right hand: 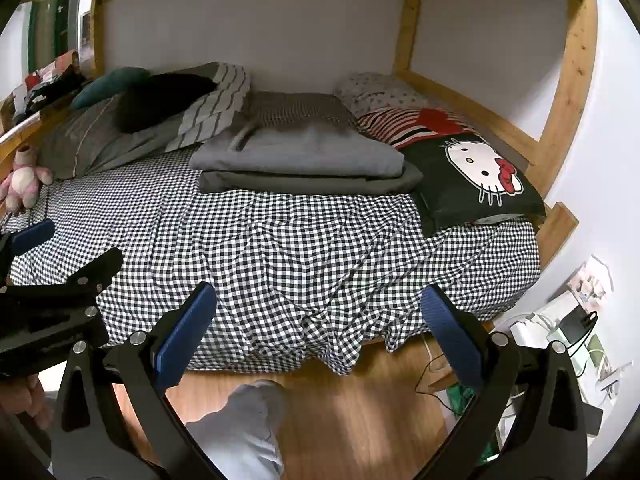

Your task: Fold large clothes

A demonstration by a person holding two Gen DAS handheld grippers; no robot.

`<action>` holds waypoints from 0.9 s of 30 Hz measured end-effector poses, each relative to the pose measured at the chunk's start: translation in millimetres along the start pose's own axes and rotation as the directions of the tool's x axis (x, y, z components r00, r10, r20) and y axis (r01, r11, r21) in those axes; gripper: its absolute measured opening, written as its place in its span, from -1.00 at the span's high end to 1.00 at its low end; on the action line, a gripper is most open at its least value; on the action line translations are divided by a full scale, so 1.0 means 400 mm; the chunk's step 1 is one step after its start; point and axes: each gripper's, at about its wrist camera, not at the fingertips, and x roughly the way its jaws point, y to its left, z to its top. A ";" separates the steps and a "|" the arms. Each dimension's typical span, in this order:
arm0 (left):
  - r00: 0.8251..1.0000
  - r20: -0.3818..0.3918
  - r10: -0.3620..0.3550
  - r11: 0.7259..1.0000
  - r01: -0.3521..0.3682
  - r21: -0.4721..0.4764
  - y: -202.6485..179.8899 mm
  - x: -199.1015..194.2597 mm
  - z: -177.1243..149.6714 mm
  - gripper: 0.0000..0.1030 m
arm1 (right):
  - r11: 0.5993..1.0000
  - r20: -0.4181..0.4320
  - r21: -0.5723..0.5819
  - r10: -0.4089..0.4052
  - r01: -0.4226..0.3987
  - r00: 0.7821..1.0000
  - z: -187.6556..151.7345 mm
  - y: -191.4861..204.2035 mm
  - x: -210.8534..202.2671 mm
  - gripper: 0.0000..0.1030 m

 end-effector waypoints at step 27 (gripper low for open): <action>1.000 0.003 -0.010 0.996 0.009 0.087 -0.021 -0.001 0.012 -0.91 | 1.000 0.001 -0.004 0.006 -0.006 1.000 -0.003 0.000 0.004 -0.95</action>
